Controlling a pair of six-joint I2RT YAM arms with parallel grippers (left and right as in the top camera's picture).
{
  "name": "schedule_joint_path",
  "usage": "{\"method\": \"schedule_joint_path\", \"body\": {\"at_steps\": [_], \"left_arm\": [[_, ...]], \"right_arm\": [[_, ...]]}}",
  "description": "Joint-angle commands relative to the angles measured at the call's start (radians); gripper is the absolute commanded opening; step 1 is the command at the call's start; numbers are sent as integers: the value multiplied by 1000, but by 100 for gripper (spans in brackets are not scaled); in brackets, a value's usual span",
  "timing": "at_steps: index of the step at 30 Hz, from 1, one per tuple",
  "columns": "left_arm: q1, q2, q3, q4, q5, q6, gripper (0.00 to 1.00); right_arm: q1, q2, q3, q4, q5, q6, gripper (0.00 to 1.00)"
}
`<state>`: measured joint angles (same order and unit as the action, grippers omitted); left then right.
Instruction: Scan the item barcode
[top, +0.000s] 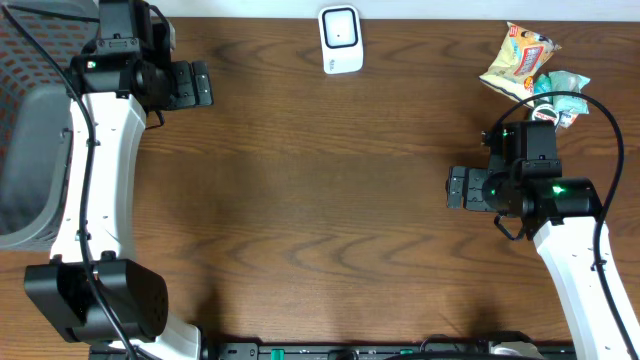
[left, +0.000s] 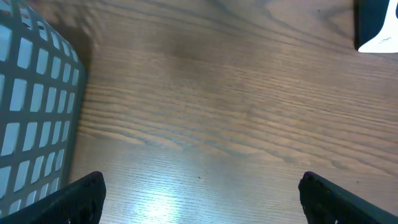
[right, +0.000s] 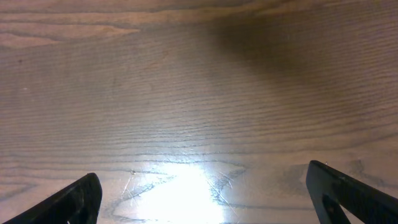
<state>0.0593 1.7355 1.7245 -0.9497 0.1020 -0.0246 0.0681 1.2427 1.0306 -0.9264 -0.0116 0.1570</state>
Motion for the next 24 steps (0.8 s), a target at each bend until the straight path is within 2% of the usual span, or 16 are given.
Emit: {"method": "schedule_joint_path", "body": {"at_steps": [1, 7, 12, 24], "left_arm": [[-2, -2, -4, -3, -2, 13, 98], [-2, -2, -4, -3, -2, 13, 98], [-2, -2, -4, -3, -2, 13, 98], [-2, -2, -4, -3, -2, 13, 98]], "right_arm": [[8, -5, -6, -6, -6, 14, 99], [-2, -11, -10, 10, 2, -29, 99], [-2, -104, -95, 122, 1, -69, 99], [-51, -553, -676, 730, -51, -68, 99]]}}
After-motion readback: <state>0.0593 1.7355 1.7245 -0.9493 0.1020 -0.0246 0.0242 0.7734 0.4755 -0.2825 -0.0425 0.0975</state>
